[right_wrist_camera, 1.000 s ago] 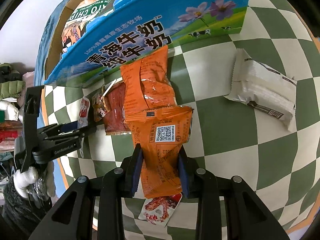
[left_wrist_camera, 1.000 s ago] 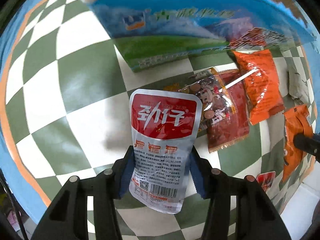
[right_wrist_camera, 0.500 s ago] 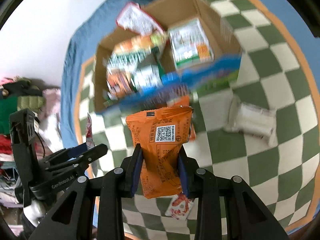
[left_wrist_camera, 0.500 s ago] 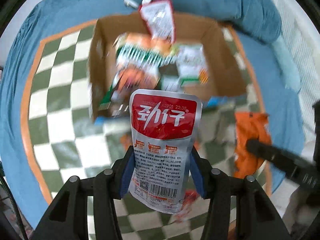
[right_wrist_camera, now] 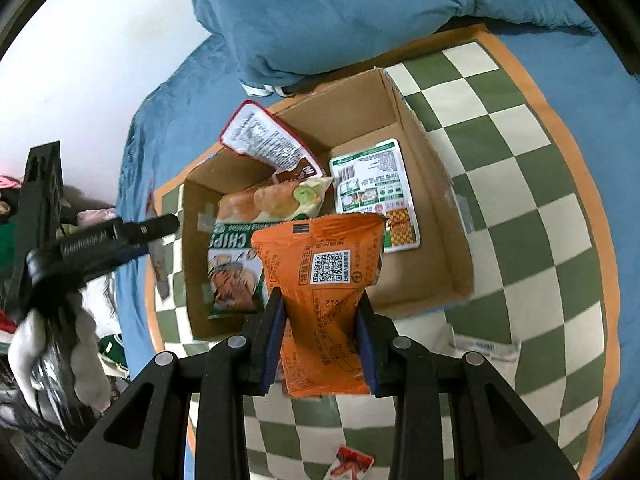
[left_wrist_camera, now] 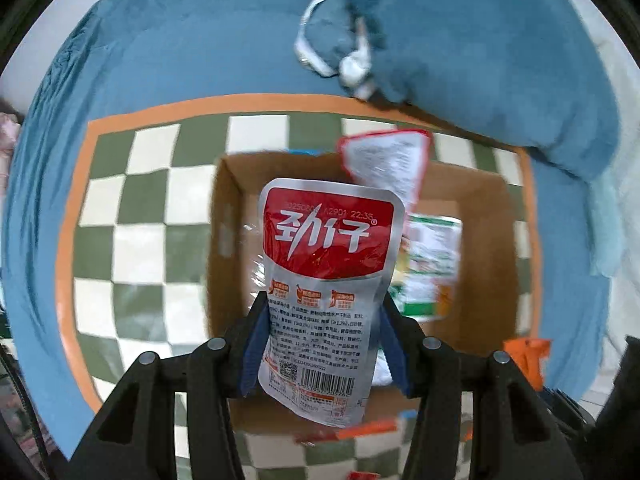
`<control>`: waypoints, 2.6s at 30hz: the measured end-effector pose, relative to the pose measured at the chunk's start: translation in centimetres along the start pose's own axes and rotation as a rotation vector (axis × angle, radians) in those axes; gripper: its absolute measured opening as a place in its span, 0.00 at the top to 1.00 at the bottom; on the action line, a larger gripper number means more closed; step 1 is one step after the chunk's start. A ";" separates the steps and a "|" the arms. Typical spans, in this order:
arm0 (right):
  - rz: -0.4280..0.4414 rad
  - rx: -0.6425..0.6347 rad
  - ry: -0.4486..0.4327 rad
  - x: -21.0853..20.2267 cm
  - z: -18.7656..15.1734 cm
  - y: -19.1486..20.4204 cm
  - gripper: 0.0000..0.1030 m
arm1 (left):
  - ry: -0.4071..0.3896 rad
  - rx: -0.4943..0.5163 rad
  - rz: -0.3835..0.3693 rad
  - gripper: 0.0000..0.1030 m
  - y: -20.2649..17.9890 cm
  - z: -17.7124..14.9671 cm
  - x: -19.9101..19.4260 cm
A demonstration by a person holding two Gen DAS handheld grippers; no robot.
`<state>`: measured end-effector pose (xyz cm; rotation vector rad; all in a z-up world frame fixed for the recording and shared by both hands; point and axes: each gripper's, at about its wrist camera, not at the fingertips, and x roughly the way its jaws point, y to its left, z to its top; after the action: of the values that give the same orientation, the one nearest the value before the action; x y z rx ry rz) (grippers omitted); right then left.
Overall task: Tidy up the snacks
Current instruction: 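Carry both held packets over the cardboard box, then open both tools to drop the packets into the box, then withdraw, then grasp the red-white spicy strip packet with the left tool while the right tool grasps the white packet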
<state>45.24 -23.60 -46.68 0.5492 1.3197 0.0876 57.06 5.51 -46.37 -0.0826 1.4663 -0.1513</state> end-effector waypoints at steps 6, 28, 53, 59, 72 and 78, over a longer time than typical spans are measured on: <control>-0.020 0.058 0.051 4.4 1.7 -0.5 0.66 | 0.061 0.020 0.093 0.48 1.1 2.9 3.1; -0.162 -0.021 0.050 4.0 0.9 0.6 0.17 | -0.010 -0.018 0.054 0.46 -0.9 -1.4 -1.6; -0.226 -0.208 -0.225 -10.2 -3.9 6.6 0.05 | -0.244 0.001 0.039 0.11 -3.4 -10.5 -13.0; -0.217 -0.209 -0.264 -13.2 -6.2 6.9 0.04 | -0.302 -0.011 0.050 0.11 -3.5 -12.9 -16.0; -0.064 -0.150 -0.303 -17.8 -10.5 5.2 0.04 | -0.325 -0.040 0.120 0.11 -3.6 -18.8 -17.8; -0.114 -0.062 -0.139 -13.3 -14.1 -0.6 0.04 | -0.139 -0.041 0.153 0.11 -3.1 -23.4 -10.2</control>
<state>28.37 -24.35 -37.05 0.4185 1.2061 -0.0038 32.61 4.85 -38.33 -0.0139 1.3317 0.0093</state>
